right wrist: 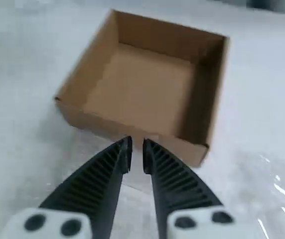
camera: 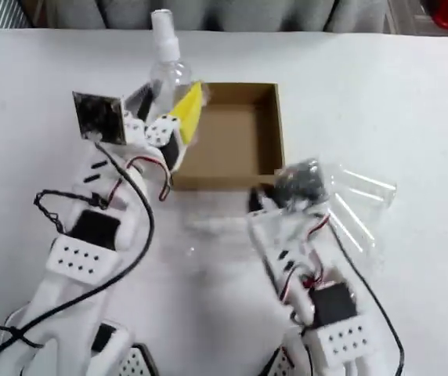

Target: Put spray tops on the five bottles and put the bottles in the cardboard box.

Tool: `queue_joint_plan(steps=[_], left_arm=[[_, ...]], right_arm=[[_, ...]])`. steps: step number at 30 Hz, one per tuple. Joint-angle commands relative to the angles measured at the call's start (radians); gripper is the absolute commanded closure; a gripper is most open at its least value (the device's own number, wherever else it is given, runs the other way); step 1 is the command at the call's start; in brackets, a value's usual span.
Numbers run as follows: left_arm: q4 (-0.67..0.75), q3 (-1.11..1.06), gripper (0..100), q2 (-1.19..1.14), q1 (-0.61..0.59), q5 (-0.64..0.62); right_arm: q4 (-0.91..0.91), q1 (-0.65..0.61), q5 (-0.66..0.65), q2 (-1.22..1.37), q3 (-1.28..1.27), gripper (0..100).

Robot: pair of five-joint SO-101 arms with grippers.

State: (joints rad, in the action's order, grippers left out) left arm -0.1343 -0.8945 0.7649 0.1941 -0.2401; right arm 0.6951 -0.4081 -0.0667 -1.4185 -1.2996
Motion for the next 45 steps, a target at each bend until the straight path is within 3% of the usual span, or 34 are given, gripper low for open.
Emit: queue_joint_plan(steps=[1,5,9,14,21,27,36,45], left_arm=[[-0.011,0.081,98,0.004,-0.016,-0.063],[-0.017,0.075,98,0.005,-0.008,-0.064],[-0.114,0.071,98,0.081,-0.008,-0.061],[-0.218,0.046,98,0.257,0.001,0.025],[-0.224,-0.081,98,0.415,0.091,0.043],[-0.227,-0.106,98,0.437,0.114,0.040],[-0.334,-0.110,98,0.530,0.226,0.044],[-0.381,-0.112,98,0.545,0.237,0.044]], right_arm=[[-0.097,-0.196,-0.002,-0.151,-0.008,97.5],[-0.328,-0.334,-0.002,-0.289,-0.114,97.5],[-0.513,-0.360,-0.002,-0.332,-0.253,98.3],[-0.549,-0.351,-0.002,-0.341,-0.310,98.2],[-0.584,-0.349,0.000,-0.341,-0.313,98.2],[-0.584,-0.344,0.110,-0.338,-0.313,98.2],[-0.582,-0.285,0.117,-0.341,-0.338,98.2],[-0.584,-0.219,0.118,-0.343,-0.341,98.2]])
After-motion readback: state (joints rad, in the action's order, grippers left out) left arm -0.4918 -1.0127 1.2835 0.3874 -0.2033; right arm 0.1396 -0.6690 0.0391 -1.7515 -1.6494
